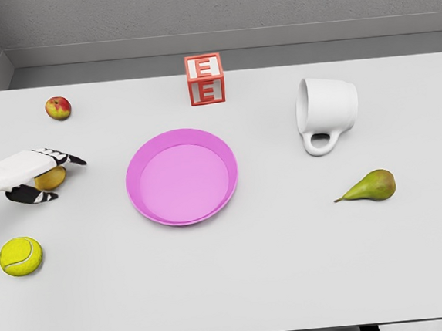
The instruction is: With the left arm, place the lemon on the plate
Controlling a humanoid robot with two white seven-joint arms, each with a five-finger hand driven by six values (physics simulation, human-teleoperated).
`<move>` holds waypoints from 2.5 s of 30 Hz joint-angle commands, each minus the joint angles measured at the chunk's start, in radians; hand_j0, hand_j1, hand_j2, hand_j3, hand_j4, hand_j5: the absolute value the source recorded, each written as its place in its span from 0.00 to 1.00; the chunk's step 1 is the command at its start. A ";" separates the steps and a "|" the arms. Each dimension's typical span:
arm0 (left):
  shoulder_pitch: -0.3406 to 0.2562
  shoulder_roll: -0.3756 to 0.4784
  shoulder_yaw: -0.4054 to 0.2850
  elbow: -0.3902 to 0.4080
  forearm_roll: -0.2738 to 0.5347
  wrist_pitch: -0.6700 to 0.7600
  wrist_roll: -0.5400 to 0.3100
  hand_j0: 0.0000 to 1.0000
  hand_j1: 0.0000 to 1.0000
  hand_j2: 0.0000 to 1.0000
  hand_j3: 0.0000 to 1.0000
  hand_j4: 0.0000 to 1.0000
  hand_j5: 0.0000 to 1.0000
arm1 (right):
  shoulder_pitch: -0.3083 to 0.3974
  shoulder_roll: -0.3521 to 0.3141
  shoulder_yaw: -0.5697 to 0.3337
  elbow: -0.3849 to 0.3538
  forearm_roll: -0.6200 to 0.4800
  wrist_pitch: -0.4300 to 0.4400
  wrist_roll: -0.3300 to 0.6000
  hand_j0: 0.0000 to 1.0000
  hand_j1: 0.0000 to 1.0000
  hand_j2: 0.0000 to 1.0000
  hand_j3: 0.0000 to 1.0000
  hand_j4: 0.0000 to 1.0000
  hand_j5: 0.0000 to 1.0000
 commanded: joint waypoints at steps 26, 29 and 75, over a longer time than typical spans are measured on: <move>0.002 0.036 0.005 0.001 0.031 0.002 0.002 0.68 0.68 0.68 0.68 0.68 0.68 | 0.000 0.000 0.000 0.000 0.000 0.000 0.000 1.00 1.00 1.00 1.00 1.00 1.00; 0.003 0.036 0.006 0.003 0.031 0.002 0.004 0.67 0.67 0.67 0.67 0.67 0.67 | 0.000 0.000 0.000 0.000 0.000 0.000 0.000 1.00 1.00 1.00 1.00 1.00 1.00; 0.008 0.047 0.006 0.000 0.017 0.002 0.002 0.72 0.72 0.72 0.72 0.72 0.72 | 0.000 0.000 0.000 0.000 0.000 0.000 0.000 1.00 1.00 1.00 1.00 1.00 1.00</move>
